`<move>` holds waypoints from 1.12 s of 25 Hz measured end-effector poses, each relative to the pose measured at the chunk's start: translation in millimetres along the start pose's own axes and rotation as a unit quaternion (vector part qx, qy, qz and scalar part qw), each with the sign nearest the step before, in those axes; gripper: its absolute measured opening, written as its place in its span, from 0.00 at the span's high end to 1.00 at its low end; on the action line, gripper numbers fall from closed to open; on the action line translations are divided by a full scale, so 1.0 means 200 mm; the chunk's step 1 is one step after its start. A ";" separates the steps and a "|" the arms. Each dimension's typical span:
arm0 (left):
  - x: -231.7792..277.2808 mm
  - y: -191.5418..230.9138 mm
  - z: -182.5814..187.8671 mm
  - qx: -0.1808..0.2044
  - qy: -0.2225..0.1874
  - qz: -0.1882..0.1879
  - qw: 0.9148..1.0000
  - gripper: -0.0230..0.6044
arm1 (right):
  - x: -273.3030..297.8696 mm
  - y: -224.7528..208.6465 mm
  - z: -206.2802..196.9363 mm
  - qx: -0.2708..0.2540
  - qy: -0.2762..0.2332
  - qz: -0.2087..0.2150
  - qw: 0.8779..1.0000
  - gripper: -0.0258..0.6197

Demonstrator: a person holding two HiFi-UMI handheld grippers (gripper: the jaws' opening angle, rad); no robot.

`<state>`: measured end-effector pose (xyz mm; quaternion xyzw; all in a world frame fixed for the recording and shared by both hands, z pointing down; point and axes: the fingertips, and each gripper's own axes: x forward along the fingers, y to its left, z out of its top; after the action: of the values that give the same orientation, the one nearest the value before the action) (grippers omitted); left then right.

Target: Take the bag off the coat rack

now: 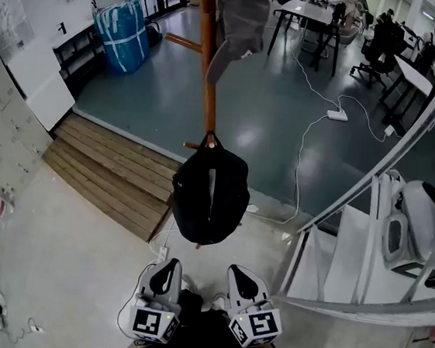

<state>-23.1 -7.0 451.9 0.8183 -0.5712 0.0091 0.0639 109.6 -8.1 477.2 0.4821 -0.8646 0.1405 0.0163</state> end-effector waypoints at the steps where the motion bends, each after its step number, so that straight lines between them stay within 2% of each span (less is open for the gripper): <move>1: 0.02 0.00 0.00 -0.001 0.001 0.002 1.000 0.93 | 0.01 -0.02 0.00 0.001 0.001 0.000 1.000 0.95; 5: 0.12 0.02 -0.01 -0.003 -0.009 0.004 1.000 0.93 | 0.09 -0.09 0.00 0.002 0.006 -0.002 1.000 0.95; 15: 0.43 0.20 -0.06 -0.013 -0.001 0.016 1.000 0.93 | 0.39 -0.27 0.05 -0.013 0.014 -0.008 1.000 0.95; 23: 0.67 0.32 -0.10 -0.007 0.018 0.011 1.000 0.93 | 0.63 -0.39 0.08 -0.012 0.024 -0.018 0.999 0.95; 28: 0.77 0.40 -0.08 -0.002 0.013 0.013 1.000 0.93 | 0.74 -0.45 0.09 -0.009 0.031 -0.027 0.999 0.95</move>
<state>-42.7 -176.3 489.2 0.8105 -0.5809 0.0194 0.0728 108.7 -179.4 504.8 0.5003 -0.8517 0.1473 0.0513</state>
